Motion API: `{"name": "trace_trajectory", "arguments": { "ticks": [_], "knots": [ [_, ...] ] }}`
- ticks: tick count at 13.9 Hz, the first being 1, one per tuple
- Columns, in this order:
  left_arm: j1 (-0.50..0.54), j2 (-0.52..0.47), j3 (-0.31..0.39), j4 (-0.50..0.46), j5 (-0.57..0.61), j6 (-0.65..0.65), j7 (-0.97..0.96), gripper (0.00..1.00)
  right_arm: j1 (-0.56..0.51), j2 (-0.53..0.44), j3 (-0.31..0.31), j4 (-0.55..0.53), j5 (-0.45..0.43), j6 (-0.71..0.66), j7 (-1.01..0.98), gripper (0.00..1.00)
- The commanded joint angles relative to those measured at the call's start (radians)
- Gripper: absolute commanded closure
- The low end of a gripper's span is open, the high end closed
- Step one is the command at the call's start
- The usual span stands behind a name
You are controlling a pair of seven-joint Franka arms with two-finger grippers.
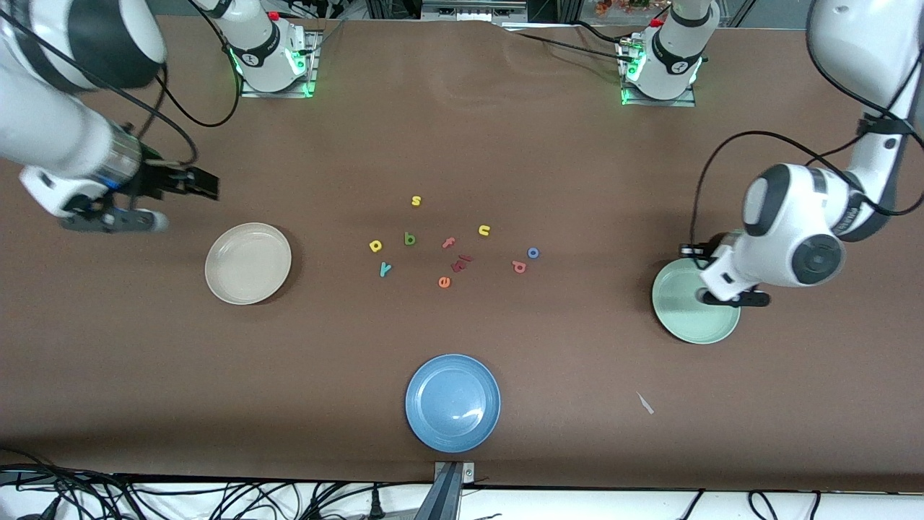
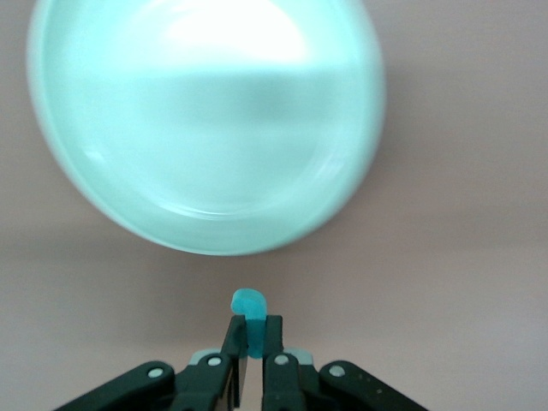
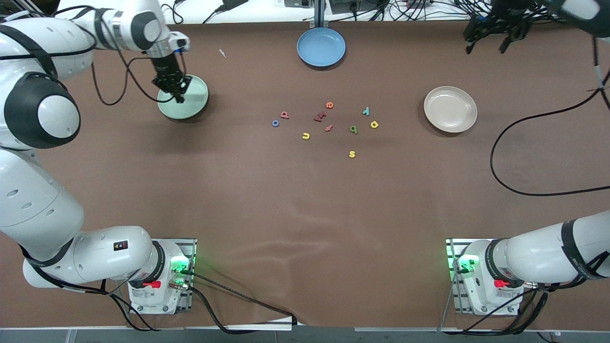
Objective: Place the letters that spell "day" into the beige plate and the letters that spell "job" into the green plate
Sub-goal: 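Drop the cyan letter on the green plate while the right gripper moves out, then reach the left gripper to the blue ring while the right gripper reaches the cyan y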
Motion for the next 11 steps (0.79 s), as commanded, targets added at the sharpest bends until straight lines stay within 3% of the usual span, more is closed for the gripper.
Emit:
{"name": "trace_trajectory", "arguments": {
  "ticks": [1, 3, 4, 6, 7, 10, 11],
  "knots": [
    [0.066, 0.091, -0.014, 0.014, 0.07, 0.105, 0.032, 0.97, 0.05, 0.067, 0.01, 0.009, 0.022, 0.069, 0.11, 0.0],
    [0.077, 0.125, -0.014, 0.04, 0.069, 0.152, 0.031, 0.89, 0.098, 0.115, 0.012, 0.013, 0.022, 0.123, 0.19, 0.0],
    [0.074, 0.137, -0.014, 0.06, 0.067, 0.15, 0.023, 0.66, 0.124, 0.138, 0.012, 0.012, 0.023, 0.148, 0.242, 0.0],
    [0.071, 0.13, -0.015, 0.063, 0.061, 0.146, 0.017, 0.09, 0.2, 0.207, 0.01, 0.015, 0.019, 0.249, 0.409, 0.0],
    [0.071, 0.122, -0.018, 0.075, 0.057, 0.138, 0.013, 0.0, 0.234, 0.254, 0.01, 0.017, 0.008, 0.304, 0.493, 0.0],
    [0.052, 0.065, -0.089, 0.101, 0.015, 0.02, -0.108, 0.0, 0.297, 0.348, 0.01, 0.017, 0.014, 0.46, 0.662, 0.02],
    [0.051, 0.062, -0.139, 0.102, 0.012, 0.0, -0.207, 0.0, 0.309, 0.383, 0.01, 0.017, 0.011, 0.511, 0.687, 0.09]
  ]
}}
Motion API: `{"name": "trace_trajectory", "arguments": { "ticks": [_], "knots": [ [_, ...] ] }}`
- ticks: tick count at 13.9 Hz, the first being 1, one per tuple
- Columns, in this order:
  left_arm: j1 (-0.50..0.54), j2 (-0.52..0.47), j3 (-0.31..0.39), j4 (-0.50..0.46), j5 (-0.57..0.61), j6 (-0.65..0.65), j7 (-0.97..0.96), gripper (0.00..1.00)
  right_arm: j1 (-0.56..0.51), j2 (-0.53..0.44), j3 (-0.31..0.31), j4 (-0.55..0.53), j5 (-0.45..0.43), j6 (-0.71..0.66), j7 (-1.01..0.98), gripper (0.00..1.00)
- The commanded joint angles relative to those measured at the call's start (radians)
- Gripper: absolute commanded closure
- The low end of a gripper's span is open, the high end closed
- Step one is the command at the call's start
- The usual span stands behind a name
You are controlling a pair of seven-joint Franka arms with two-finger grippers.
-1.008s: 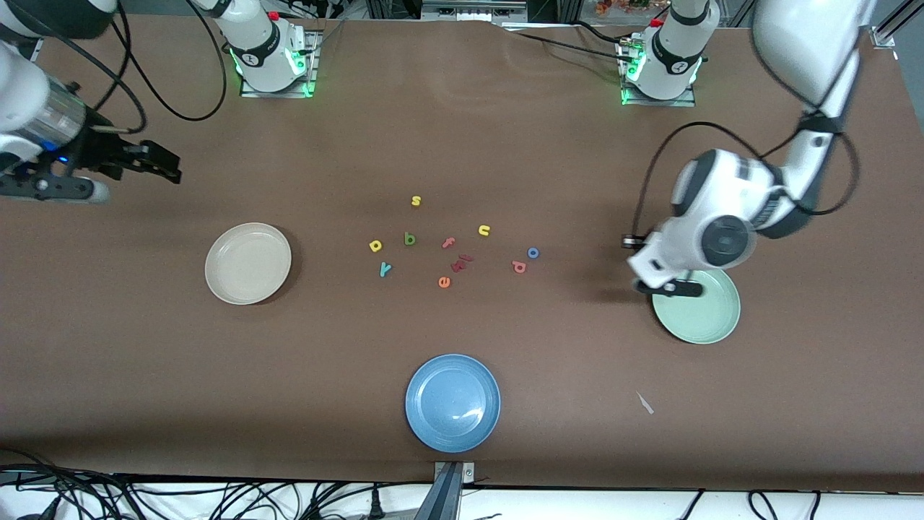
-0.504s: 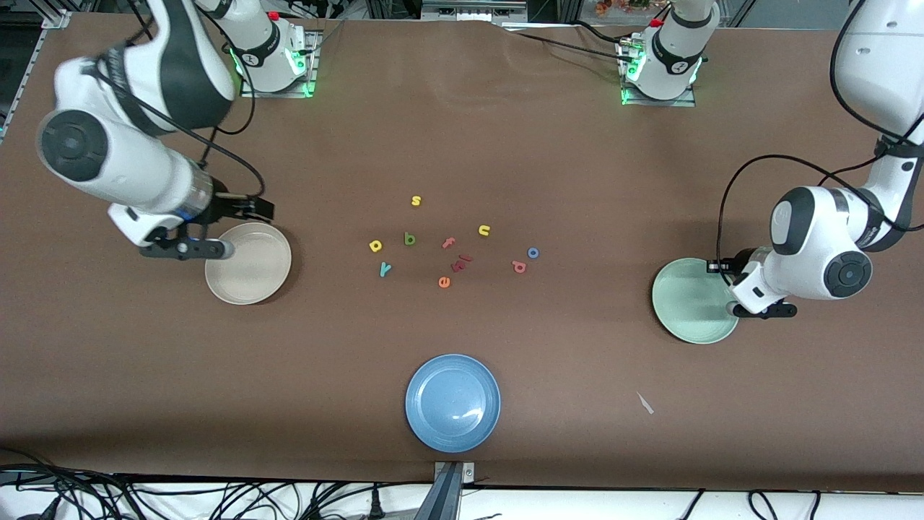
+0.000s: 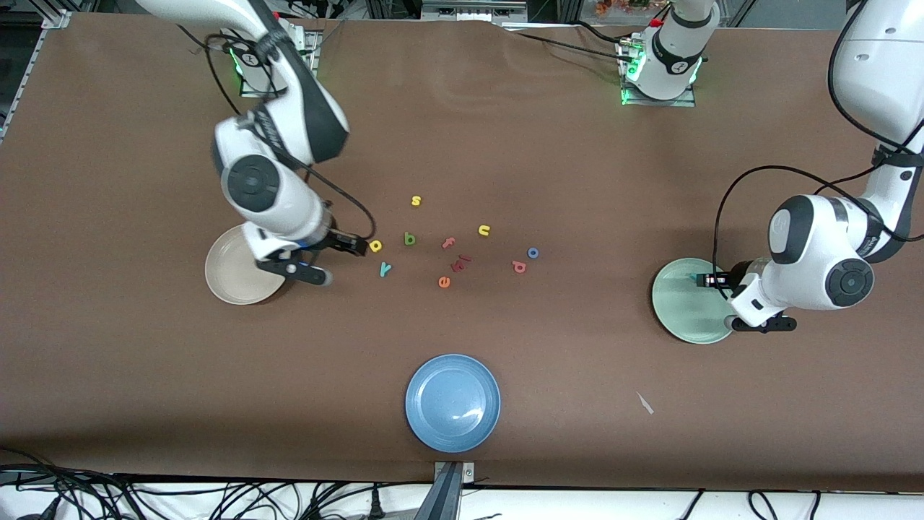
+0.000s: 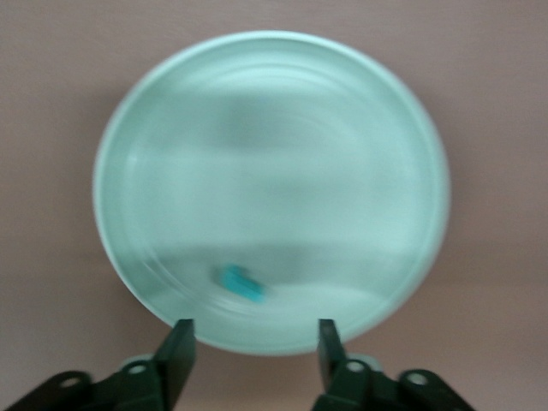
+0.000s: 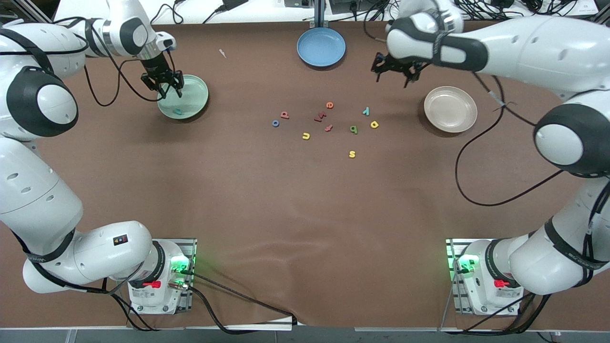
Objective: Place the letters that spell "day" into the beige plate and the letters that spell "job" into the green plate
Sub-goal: 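Reach the left gripper to the blue ring while the right gripper reaches the cyan y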
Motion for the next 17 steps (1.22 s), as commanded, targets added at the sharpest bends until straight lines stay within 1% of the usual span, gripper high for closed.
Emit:
{"name": "trace_trajectory", "arguments": {
  "ticks": [1, 2, 3, 5, 6, 7, 8, 10, 12, 14, 15, 16, 17],
  "knots": [
    [-0.02, -0.037, -0.113, -0.001, -0.017, -0.062, -0.242, 0.0, 0.04, 0.089, -0.007, 0.019, -0.002, 0.117, 0.083, 0.16],
    [-0.023, -0.033, -0.159, -0.001, -0.017, -0.059, -0.329, 0.0, 0.069, 0.115, -0.008, 0.018, -0.004, 0.156, 0.097, 0.27],
    [-0.038, -0.028, -0.195, -0.003, -0.017, -0.054, -0.411, 0.01, 0.08, 0.137, -0.008, 0.019, -0.002, 0.179, 0.104, 0.34],
    [-0.116, -0.022, -0.207, -0.004, -0.019, -0.013, -0.57, 0.01, 0.087, 0.177, -0.008, 0.016, -0.007, 0.231, 0.109, 0.34],
    [-0.159, -0.007, -0.206, -0.009, -0.022, 0.038, -0.668, 0.01, 0.085, 0.18, -0.01, 0.016, -0.008, 0.231, 0.109, 0.34],
    [-0.187, 0.013, -0.206, -0.012, -0.024, 0.097, -0.768, 0.02, 0.085, 0.188, -0.011, 0.015, -0.008, 0.233, 0.109, 0.34],
    [-0.201, 0.034, -0.206, -0.014, -0.025, 0.143, -0.85, 0.05, 0.085, 0.2, -0.014, 0.016, -0.008, 0.236, 0.109, 0.34],
    [-0.247, 0.074, -0.204, -0.017, -0.024, 0.214, -0.988, 0.06, 0.083, 0.215, -0.017, 0.016, -0.031, 0.239, 0.111, 0.34],
    [-0.285, 0.105, -0.203, -0.046, -0.011, 0.286, -1.086, 0.09, 0.085, 0.237, -0.017, 0.011, -0.034, 0.278, 0.112, 0.34],
    [-0.313, 0.105, -0.2, -0.114, -0.01, 0.404, -1.142, 0.11, 0.085, 0.241, -0.016, 0.007, -0.034, 0.296, 0.111, 0.34],
    [-0.324, 0.105, -0.2, -0.13, -0.002, 0.423, -1.162, 0.14, 0.085, 0.244, -0.016, 0.005, -0.034, 0.296, 0.112, 0.35],
    [-0.35, 0.105, -0.198, -0.136, 0.013, 0.423, -1.186, 0.14, 0.085, 0.246, -0.016, 0.004, -0.036, 0.296, 0.111, 0.38],
    [-0.356, 0.102, -0.198, -0.156, 0.034, 0.423, -1.217, 0.14, 0.083, 0.246, -0.016, -0.002, -0.036, 0.299, 0.111, 0.42]
  ]
}}
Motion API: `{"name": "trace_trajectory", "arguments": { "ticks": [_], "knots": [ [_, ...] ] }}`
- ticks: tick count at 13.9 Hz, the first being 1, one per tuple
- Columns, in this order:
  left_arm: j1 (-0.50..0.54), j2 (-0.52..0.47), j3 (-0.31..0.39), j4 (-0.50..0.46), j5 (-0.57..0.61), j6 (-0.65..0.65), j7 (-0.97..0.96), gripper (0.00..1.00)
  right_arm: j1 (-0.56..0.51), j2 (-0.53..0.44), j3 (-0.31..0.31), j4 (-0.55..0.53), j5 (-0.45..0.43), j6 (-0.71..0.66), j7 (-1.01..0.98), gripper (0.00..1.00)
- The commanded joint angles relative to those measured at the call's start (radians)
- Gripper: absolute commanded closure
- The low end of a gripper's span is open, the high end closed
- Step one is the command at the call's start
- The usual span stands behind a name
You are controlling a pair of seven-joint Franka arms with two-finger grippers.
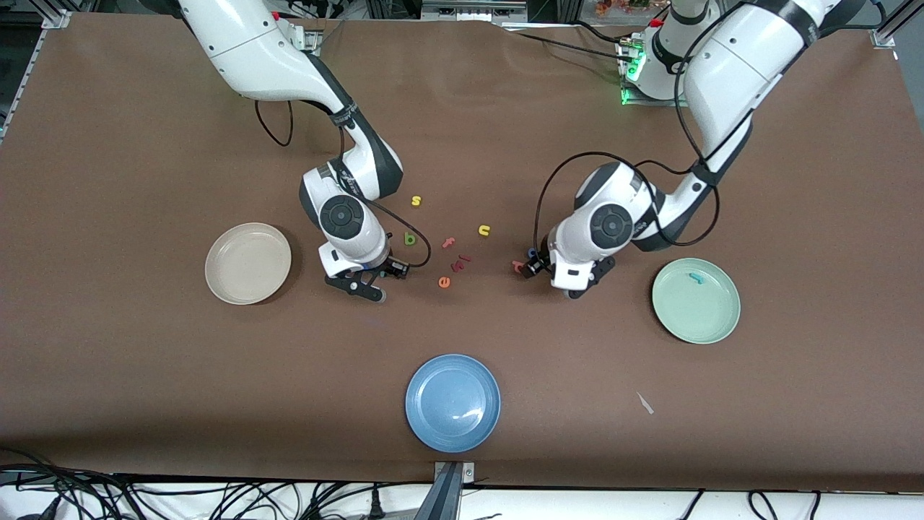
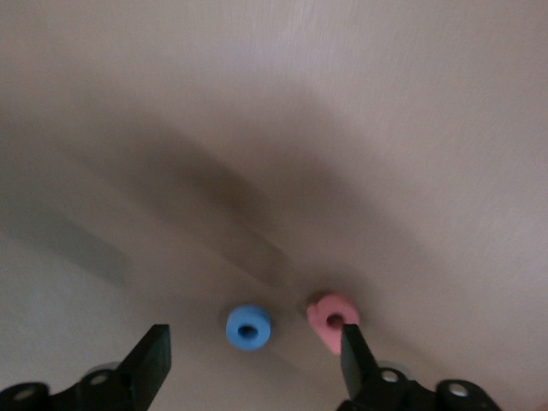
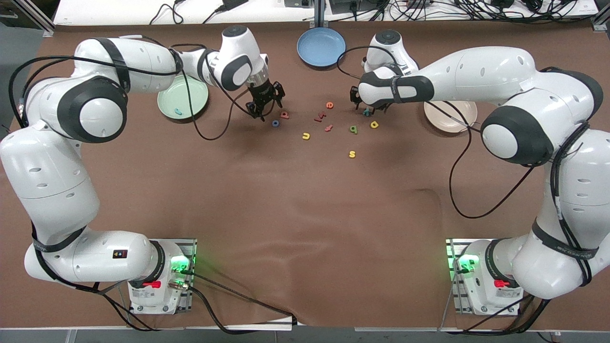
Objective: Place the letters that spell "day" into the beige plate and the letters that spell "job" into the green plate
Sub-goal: 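Grasp the blue ring with the left gripper while the right gripper grasps the cyan y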
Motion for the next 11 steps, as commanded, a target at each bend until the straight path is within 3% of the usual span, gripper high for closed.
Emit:
{"name": "trace_trajectory", "arguments": {
  "ticks": [1, 3, 8, 11],
  "knots": [
    [-0.031, -0.031, 0.01, -0.059, 0.067, 0.016, -0.085, 0.14, 0.0, 0.005, 0.001, -0.006, -0.019, 0.017, 0.015, 0.45],
    [-0.038, -0.028, 0.008, -0.078, 0.117, 0.02, -0.102, 0.2, 0.002, 0.004, 0.001, -0.012, -0.019, 0.017, 0.015, 0.54],
    [-0.033, -0.022, 0.008, -0.081, 0.123, 0.05, -0.102, 0.36, 0.002, 0.004, 0.001, -0.018, -0.019, 0.013, 0.013, 0.9],
    [-0.028, -0.021, 0.01, -0.081, 0.137, 0.056, -0.102, 0.39, 0.002, 0.0, 0.001, -0.018, -0.019, 0.01, 0.01, 0.96]
  ]
}}
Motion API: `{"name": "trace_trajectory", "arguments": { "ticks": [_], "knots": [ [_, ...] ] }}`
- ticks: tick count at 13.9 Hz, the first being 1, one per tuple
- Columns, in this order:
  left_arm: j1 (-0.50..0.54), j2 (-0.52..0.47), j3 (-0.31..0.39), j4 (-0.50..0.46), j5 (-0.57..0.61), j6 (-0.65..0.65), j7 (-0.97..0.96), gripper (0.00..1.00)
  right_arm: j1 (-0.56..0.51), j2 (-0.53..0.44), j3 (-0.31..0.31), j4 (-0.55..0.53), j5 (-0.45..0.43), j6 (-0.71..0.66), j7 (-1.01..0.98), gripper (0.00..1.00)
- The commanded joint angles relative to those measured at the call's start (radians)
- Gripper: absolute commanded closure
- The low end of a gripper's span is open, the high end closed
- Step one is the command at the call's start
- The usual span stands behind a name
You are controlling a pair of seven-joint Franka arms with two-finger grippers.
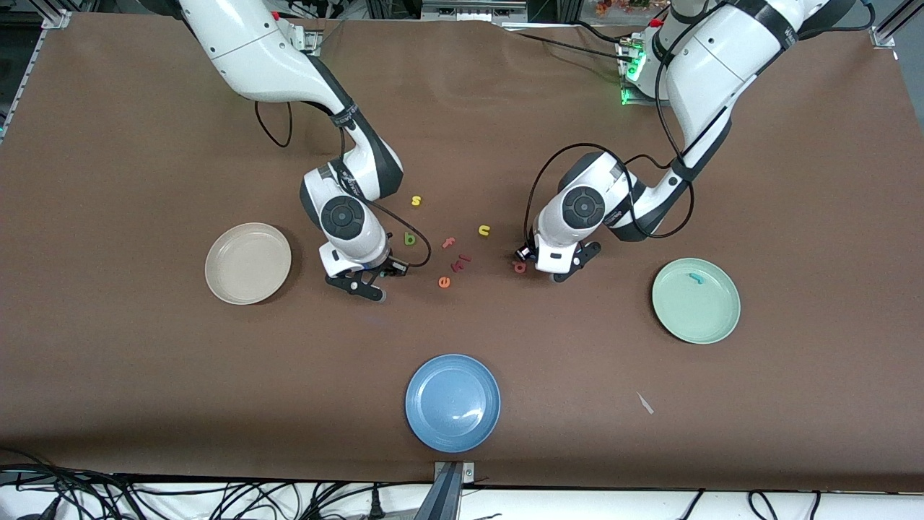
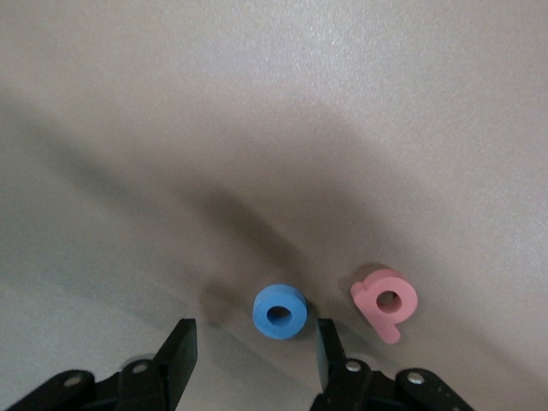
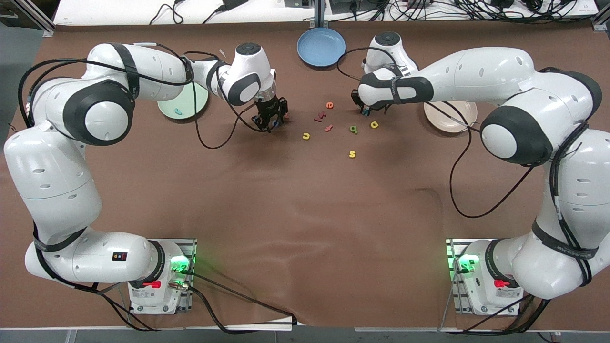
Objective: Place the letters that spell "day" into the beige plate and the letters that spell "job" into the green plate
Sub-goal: 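Grasp the blue ring with the left gripper while the right gripper grasps the cyan y, then drop the ring on the green plate while the right gripper drops y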
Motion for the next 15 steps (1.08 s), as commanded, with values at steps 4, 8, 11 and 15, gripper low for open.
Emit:
{"name": "trace_trajectory", "arguments": {
  "ticks": [4, 8, 11, 15],
  "knots": [
    [0.002, -0.014, 0.013, -0.016, 0.041, 0.035, -0.019, 0.5, -0.006, -0.045, -0.002, -0.002, -0.018, -0.028, -0.01, 0.96],
    [0.002, -0.008, 0.016, -0.016, 0.041, 0.035, -0.014, 0.72, -0.015, -0.129, -0.082, -0.002, -0.003, -0.156, -0.181, 0.96],
    [-0.006, -0.005, 0.021, -0.016, 0.041, 0.035, -0.013, 0.86, -0.021, -0.203, -0.178, -0.055, 0.002, -0.245, -0.391, 0.95],
    [0.006, -0.013, 0.019, -0.013, 0.055, 0.015, 0.025, 1.0, -0.026, -0.274, -0.36, -0.198, 0.106, -0.245, -0.767, 0.95]
  ]
}}
